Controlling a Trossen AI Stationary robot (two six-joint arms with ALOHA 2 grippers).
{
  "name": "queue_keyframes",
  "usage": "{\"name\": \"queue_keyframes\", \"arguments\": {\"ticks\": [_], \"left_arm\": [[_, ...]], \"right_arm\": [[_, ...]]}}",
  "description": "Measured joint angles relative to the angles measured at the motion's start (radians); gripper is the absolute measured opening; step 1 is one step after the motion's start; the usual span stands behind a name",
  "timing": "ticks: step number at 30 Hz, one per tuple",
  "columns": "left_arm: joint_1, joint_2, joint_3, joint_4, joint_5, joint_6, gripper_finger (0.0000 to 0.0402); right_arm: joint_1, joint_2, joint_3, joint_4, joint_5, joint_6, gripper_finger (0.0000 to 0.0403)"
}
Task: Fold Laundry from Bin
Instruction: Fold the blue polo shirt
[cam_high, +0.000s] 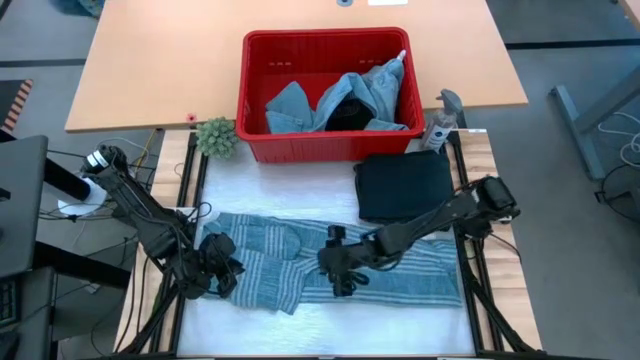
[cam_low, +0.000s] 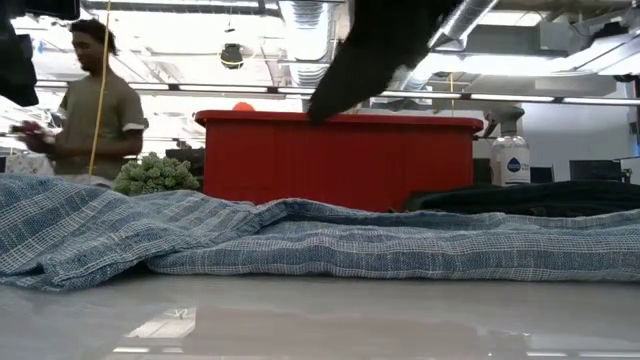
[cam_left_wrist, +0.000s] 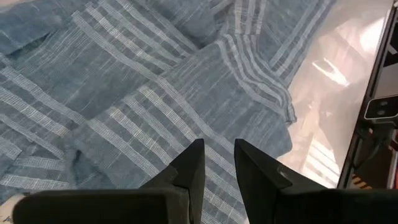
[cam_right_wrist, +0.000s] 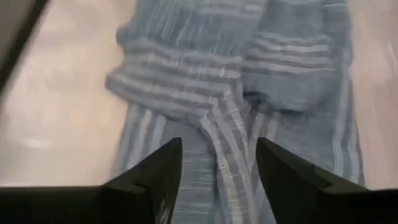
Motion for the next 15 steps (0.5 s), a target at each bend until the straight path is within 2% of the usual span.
{"name": "queue_keyframes", "arguments": {"ticks": [11,15], "left_arm": [[0.000,0.000,0.000,-0.008,-0.007,-0.025,0.0075],[0.000,0.000,-0.001,-0.008,-0.007,-0.034,0.0075]], "right_arm": [[0.023,0.178,0.156,-0.053,0.004,-0.304,0.0227],[0.017,0.243,0.215,-0.076,0.008,-0.338,0.0227]]}}
